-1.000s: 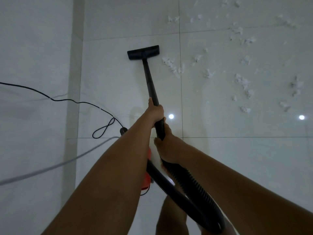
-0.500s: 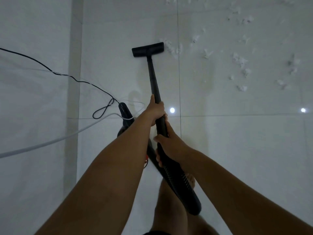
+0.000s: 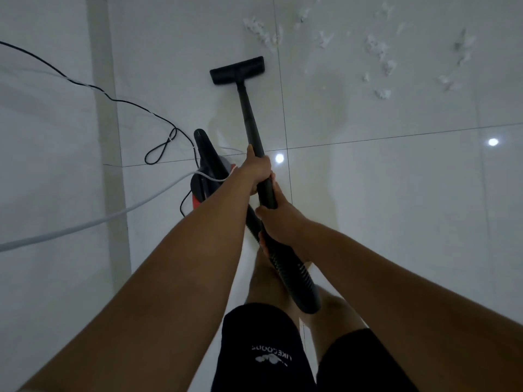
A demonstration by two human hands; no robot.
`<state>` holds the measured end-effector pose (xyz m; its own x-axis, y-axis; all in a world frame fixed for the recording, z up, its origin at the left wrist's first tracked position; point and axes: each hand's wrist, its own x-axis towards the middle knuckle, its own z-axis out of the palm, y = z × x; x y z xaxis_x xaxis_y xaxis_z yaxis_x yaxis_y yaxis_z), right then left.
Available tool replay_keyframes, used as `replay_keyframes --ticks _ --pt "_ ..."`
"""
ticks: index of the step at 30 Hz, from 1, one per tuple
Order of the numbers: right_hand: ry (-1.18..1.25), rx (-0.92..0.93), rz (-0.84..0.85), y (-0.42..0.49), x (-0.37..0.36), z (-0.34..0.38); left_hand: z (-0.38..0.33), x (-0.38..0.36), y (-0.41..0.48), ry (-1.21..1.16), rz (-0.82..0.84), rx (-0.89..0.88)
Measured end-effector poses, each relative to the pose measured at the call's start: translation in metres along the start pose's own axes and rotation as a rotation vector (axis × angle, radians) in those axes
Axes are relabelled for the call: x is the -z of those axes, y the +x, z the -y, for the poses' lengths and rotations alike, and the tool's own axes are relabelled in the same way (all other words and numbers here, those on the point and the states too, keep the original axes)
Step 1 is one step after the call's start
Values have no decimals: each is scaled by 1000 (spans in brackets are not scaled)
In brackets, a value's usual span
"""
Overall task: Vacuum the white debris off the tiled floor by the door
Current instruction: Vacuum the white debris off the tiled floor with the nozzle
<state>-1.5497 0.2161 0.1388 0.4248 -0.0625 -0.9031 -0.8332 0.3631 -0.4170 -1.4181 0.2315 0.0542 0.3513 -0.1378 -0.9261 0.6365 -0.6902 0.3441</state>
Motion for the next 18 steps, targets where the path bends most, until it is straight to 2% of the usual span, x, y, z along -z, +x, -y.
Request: replay_keyframes --ticks 4,8,12,18 --pt "21 2 8 -11 -2 -6 7 -3 -4 -3 15 17" --pt "-82 3 -15 11 -3 0 -1 2 7 -11 15 2" --pt "-23 62 37 28 -5 8 -9 9 30 30 8 -18" --pt "-9 72 12 32 -12 7 -5 12 37 87 14 -64"
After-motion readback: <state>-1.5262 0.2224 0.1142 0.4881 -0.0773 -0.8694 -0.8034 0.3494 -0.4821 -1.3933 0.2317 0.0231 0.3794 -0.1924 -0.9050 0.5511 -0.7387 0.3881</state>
